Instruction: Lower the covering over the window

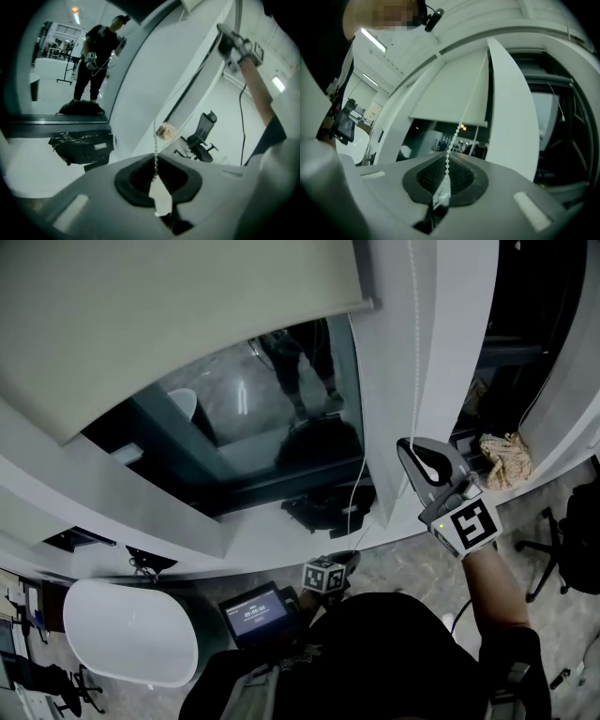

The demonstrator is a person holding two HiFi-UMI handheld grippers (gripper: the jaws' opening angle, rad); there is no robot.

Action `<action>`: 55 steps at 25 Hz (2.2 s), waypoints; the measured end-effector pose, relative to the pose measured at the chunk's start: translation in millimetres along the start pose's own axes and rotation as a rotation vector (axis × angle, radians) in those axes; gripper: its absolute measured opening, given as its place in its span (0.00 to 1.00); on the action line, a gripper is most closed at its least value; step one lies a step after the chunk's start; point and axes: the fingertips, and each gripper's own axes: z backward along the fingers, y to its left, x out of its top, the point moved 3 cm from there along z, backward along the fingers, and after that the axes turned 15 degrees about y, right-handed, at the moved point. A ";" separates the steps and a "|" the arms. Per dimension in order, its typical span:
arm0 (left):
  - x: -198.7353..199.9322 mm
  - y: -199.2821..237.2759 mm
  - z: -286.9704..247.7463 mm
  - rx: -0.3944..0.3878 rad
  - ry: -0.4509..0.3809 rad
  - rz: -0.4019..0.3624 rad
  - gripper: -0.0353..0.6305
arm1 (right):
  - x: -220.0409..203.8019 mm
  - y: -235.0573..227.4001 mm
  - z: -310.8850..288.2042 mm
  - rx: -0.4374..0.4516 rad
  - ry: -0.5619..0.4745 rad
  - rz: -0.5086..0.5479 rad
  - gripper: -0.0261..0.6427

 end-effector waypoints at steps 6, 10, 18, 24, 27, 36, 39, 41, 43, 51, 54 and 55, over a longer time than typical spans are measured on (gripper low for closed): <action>44.0 25.6 130.2 0.013 -0.203 0.053 0.23 | -239.9 52.6 -5.6 0.053 0.499 -0.274 0.04; 36.8 48.0 168.9 0.036 -0.010 -0.209 0.19 | -289.2 72.7 2.0 0.092 0.632 -0.389 0.04; 210.7 -121.5 206.4 -0.177 -0.542 -0.541 0.19 | -299.9 117.6 2.9 0.203 0.641 -0.442 0.04; 310.3 -213.7 219.0 -0.305 -0.831 -0.558 0.41 | -283.8 148.3 1.1 0.298 0.622 -0.423 0.04; 337.1 -220.1 241.8 -0.379 -0.908 -0.521 0.41 | -285.0 158.2 8.9 0.322 0.635 -0.422 0.04; 344.0 -252.4 245.9 -0.458 -0.896 -0.592 0.08 | -302.2 181.0 24.3 0.372 0.697 -0.447 0.04; 344.8 -244.3 241.0 -0.442 -0.871 -0.559 0.07 | -304.3 184.3 25.8 0.378 0.706 -0.452 0.04; 343.3 -237.9 240.5 -0.384 -0.862 -0.569 0.07 | -306.6 180.9 27.7 0.361 0.704 -0.477 0.04; 332.2 -220.0 223.7 -0.235 -0.789 -0.629 0.07 | -309.2 165.8 32.9 0.308 0.682 -0.563 0.05; 87.7 -38.1 -3.2 0.091 0.158 -0.492 0.07 | -191.3 17.0 61.8 -0.070 0.235 -0.676 0.11; 31.5 -43.8 -20.3 0.016 0.191 -0.373 0.07 | -95.7 -4.3 59.0 -0.011 0.031 -0.595 0.12; 28.9 -48.3 -21.0 -0.002 0.175 -0.351 0.07 | -65.5 -8.3 56.1 0.027 -0.028 -0.575 0.12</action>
